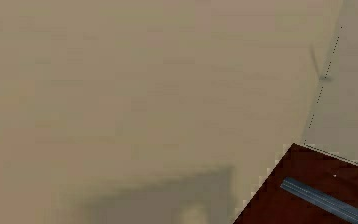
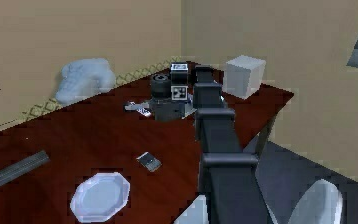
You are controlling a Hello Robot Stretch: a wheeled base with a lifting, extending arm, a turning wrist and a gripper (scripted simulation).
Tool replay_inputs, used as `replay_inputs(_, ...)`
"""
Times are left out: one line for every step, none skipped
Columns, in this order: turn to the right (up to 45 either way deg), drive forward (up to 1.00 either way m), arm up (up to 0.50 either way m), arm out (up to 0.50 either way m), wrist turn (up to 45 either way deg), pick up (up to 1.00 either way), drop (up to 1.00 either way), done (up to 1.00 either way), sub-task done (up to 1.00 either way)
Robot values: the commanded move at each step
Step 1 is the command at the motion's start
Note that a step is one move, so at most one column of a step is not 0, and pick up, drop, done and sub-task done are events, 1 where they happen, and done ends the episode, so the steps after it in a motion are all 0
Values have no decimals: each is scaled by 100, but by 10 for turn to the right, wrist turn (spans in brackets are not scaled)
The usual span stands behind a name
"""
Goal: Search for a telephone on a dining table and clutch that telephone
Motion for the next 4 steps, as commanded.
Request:
replay_inputs(0,0,-30,0,0,0,0,0,0)
replay_inputs(0,0,0,0,0,100,0,0,0)
replay_inputs(0,0,10,0,0,0,0,0,0)
replay_inputs(0,0,0,0,0,0,0,100,0)
